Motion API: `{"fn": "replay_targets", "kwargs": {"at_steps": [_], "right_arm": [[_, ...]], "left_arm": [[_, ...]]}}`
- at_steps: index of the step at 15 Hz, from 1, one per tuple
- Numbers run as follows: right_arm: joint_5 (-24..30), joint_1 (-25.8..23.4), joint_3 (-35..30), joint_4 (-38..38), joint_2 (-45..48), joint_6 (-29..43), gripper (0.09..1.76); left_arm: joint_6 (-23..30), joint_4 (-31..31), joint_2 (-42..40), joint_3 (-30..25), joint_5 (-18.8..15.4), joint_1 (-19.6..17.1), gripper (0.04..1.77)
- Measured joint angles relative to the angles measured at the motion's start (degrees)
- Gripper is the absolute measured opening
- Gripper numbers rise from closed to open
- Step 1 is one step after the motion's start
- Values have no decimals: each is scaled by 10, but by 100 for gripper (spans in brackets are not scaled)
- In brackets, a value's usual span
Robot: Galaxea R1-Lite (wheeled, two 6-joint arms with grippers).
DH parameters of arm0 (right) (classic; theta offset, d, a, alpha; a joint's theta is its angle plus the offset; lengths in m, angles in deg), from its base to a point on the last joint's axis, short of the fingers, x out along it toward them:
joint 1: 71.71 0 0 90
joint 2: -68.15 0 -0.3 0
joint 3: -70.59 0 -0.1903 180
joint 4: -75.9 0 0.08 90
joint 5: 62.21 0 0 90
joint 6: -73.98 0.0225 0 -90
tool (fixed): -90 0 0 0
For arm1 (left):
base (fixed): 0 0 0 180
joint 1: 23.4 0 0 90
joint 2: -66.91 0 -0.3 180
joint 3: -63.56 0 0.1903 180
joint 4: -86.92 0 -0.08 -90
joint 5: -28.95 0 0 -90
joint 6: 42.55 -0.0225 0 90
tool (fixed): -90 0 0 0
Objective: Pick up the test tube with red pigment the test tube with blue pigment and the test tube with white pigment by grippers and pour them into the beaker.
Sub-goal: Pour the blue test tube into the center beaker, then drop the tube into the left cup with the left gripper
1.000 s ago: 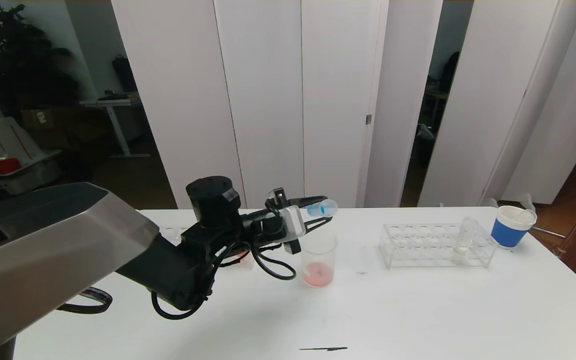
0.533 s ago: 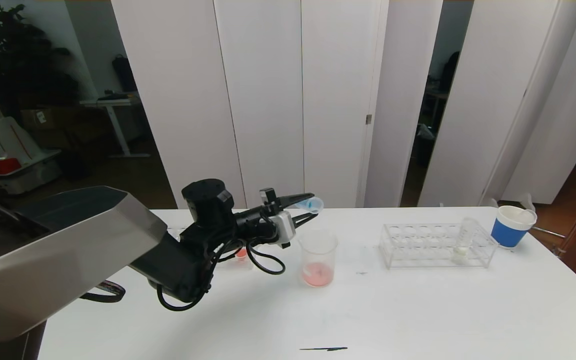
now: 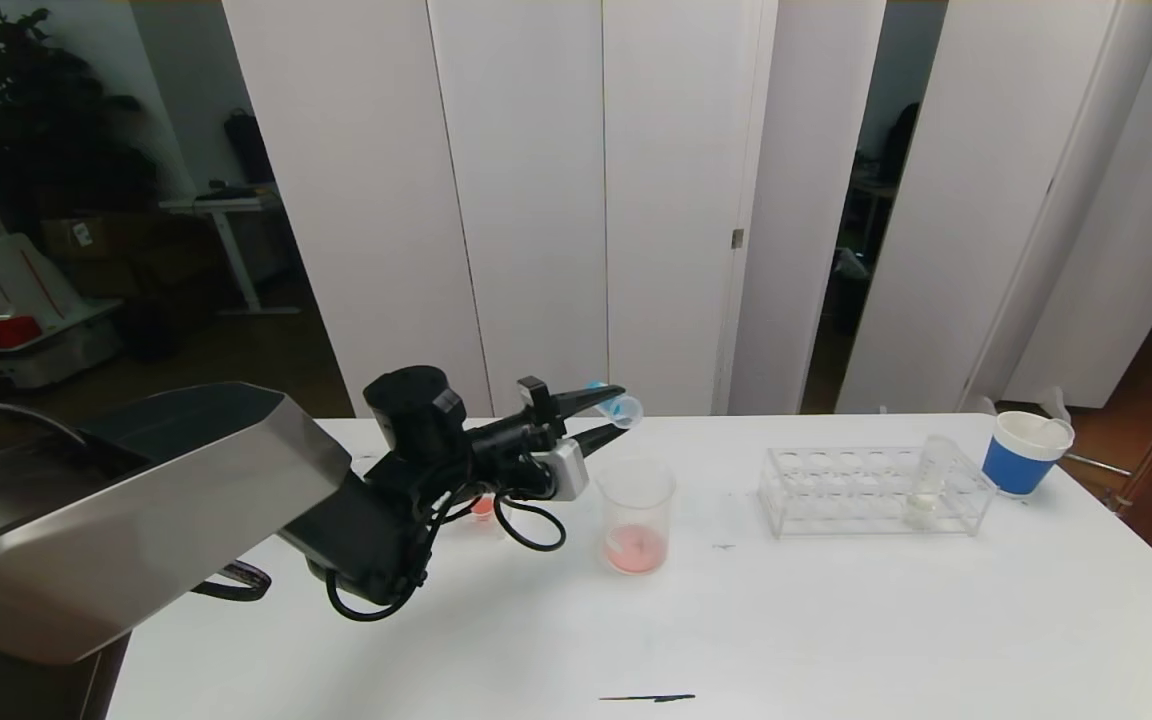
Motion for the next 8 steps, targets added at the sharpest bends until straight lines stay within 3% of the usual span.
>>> {"fn": "replay_targets", "kwargs": {"at_steps": [8], "right_arm": [[0, 0, 0, 0, 0, 0, 175]], "left_arm": [[-61, -2, 10, 14, 4, -16, 57]]}}
